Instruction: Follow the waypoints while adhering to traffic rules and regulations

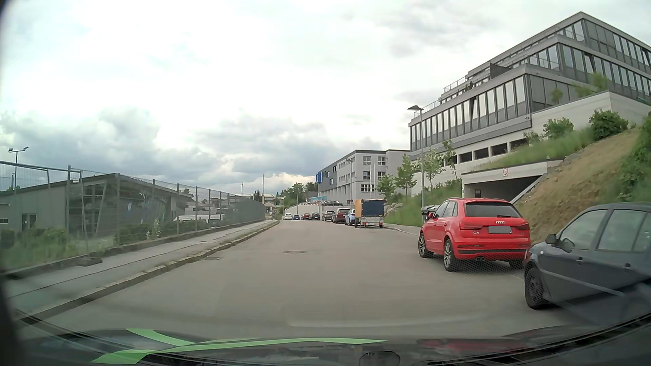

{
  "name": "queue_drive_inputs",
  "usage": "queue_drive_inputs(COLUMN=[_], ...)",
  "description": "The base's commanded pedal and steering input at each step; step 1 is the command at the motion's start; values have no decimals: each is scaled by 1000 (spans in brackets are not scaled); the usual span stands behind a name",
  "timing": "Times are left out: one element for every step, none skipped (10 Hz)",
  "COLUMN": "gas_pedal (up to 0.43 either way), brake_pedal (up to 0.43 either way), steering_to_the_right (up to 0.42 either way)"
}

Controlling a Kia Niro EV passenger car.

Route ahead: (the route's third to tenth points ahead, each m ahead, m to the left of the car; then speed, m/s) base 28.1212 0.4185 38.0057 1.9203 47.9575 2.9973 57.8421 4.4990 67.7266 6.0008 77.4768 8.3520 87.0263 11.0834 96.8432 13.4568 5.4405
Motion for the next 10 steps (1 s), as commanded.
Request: queue_drive_inputs(gas_pedal=[138,138,138,138,138,138,138,138,138,138], brake_pedal=[0,0,0,0,0,0,0,0,0,0], steering_to_the_right=[-14,-13,-14,-14,-14,-14,-14,-14,-14,-14])
